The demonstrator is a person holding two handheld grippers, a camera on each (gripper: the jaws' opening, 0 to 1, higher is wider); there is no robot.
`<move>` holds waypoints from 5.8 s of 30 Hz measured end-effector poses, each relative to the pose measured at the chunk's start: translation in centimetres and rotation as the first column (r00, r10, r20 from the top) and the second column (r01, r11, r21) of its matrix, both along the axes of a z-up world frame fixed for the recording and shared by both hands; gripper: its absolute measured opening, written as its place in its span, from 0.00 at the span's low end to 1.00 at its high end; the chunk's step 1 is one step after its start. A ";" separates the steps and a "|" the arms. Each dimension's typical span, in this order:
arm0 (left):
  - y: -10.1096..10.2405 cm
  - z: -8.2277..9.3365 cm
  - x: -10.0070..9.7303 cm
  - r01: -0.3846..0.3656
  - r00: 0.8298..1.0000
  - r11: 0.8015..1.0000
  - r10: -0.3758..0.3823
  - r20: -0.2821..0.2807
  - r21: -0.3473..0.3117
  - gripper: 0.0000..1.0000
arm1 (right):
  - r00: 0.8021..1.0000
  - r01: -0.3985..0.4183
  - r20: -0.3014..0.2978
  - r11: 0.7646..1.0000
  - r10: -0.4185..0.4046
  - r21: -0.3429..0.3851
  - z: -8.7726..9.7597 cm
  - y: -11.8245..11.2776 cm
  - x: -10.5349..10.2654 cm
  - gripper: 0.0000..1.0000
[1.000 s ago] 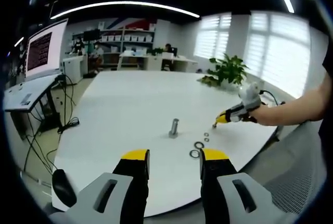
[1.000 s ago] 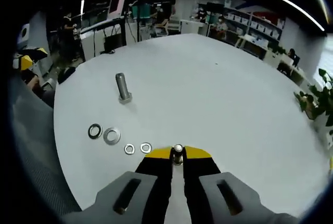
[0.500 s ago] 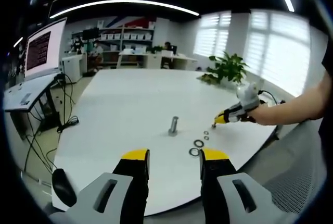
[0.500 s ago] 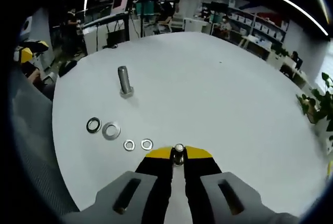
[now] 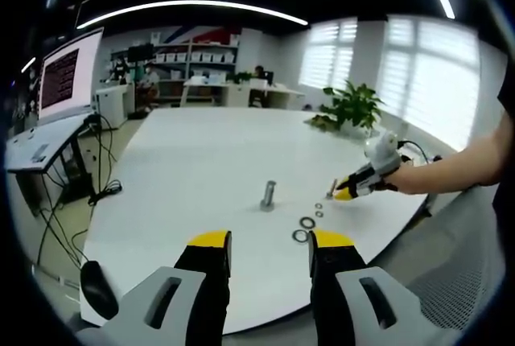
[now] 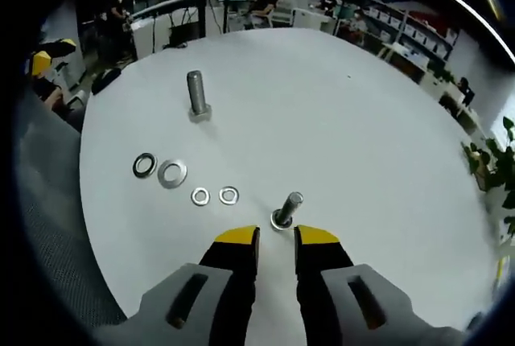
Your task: Place the washer onto the threaded stud by aligning its center hole with the stud, sliding it down to the base, and recovering from edge contact or off-axis alignment until the washer reaches the visible bottom stop.
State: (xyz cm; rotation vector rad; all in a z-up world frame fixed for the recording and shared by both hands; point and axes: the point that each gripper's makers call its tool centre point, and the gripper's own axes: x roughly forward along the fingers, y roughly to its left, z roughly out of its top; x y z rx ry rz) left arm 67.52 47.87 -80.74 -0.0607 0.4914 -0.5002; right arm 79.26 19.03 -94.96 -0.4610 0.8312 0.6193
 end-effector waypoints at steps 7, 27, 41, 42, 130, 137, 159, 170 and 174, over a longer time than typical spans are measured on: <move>0.0 0.0 0.0 0.002 1.000 1.000 -0.002 0.002 0.001 0.36 | 0.999 -0.025 -0.047 0.998 0.027 0.051 0.2 1.5 -0.6 0.16; -0.2 0.0 -0.1 0.008 1.000 1.000 -0.008 -0.001 0.001 0.36 | 0.937 -0.296 -0.179 0.954 0.301 0.052 -0.4 6.6 -2.6 0.16; -0.1 0.1 0.0 0.008 1.000 1.000 -0.008 0.008 0.000 0.36 | 0.920 -0.323 -0.228 0.946 0.319 0.023 -1.4 7.7 -2.7 0.17; -0.1 0.1 0.0 0.009 1.000 1.000 -0.009 0.006 0.000 0.36 | 0.920 -0.322 -0.230 0.946 0.319 0.021 -1.5 7.7 -2.6 0.17; -0.4 -0.3 -0.3 0.027 0.999 1.000 -0.026 -0.018 0.011 0.36 | 0.987 -0.160 0.008 0.978 0.162 -0.131 4.7 1.5 -0.5 0.13; -0.4 -0.4 -0.3 0.028 0.999 1.000 -0.027 -0.022 0.013 0.36 | 0.990 -0.122 0.055 0.985 0.129 -0.123 5.3 1.0 0.5 0.13; -0.3 -0.4 -0.3 0.025 0.999 1.000 -0.024 -0.023 0.014 0.36 | 0.993 -0.121 -0.001 0.985 0.121 -0.121 4.8 0.9 1.6 0.13; -0.3 -0.4 -0.3 0.023 1.000 1.000 -0.023 -0.021 0.011 0.36 | 0.991 -0.134 -0.033 0.980 0.131 -0.145 3.9 0.7 1.6 0.13; -0.3 -0.4 -0.3 0.023 1.000 1.000 -0.023 -0.021 0.012 0.36 | 0.990 -0.136 -0.044 0.979 0.131 -0.149 3.6 0.6 1.6 0.13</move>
